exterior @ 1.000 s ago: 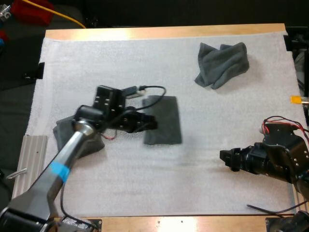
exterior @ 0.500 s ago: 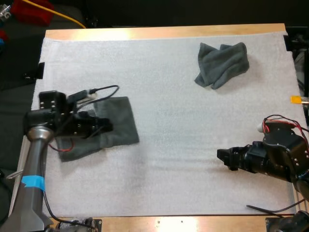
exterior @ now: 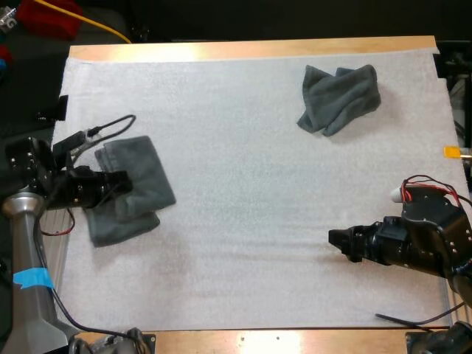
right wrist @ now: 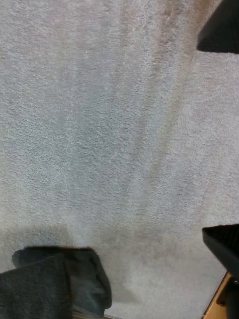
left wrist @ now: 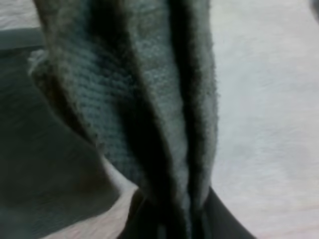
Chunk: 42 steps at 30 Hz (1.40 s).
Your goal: Pick towel from pile, fold and stack
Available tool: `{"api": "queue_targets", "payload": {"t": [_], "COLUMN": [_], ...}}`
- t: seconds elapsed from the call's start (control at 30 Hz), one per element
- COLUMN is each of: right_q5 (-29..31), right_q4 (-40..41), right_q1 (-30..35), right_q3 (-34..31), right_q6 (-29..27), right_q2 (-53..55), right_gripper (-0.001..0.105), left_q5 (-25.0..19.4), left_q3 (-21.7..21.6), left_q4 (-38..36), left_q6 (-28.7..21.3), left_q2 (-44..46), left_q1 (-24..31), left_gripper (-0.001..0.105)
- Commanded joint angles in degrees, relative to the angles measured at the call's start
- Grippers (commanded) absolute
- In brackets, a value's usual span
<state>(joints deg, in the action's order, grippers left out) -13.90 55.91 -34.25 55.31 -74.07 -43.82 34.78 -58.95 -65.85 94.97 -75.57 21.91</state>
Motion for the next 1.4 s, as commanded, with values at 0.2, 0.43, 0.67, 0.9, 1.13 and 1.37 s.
{"api": "queue_targets", "payload": {"t": [0.2, 0.43, 0.67, 0.9, 1.13, 1.37], "right_q5": [-0.47, -0.47, -0.47, -0.47, -0.47, -0.47], "right_q4": [-0.34, -0.34, -0.34, -0.34, -0.34, -0.34], "right_q1": [-0.07, -0.07, -0.07, -0.07, -0.07, -0.07], "right_q3": [0.15, 0.15, 0.15, 0.15, 0.15, 0.15], "right_q6": [-1.21, -1.38, -1.62, -1.62, -1.62, -1.73], "right_q2": [0.36, 0.36, 0.36, 0.36, 0.36, 0.36], "right_gripper": [0.067, 0.067, 0.067, 0.067, 0.067, 0.067], "left_q5": [-8.41, -9.94, -15.74, -25.16, -32.05, -40.56], "left_q3": [-0.31, -0.31, -0.31, -0.31, -0.31, -0.73], "left_q4": [-1.08, -0.81, -1.33, -0.77, -0.07, -1.0], "left_q6": [-1.49, -1.49, -1.49, -1.49, -0.53, -0.08], "left_q2": [0.54, -3.02, -7.28, -7.57, -7.57, -7.57], "left_q1": [-0.03, -0.03, -0.03, -0.03, -0.03, -0.03], "left_gripper": [0.0, 0.0, 0.0, 0.003, 0.066, 0.058]}}
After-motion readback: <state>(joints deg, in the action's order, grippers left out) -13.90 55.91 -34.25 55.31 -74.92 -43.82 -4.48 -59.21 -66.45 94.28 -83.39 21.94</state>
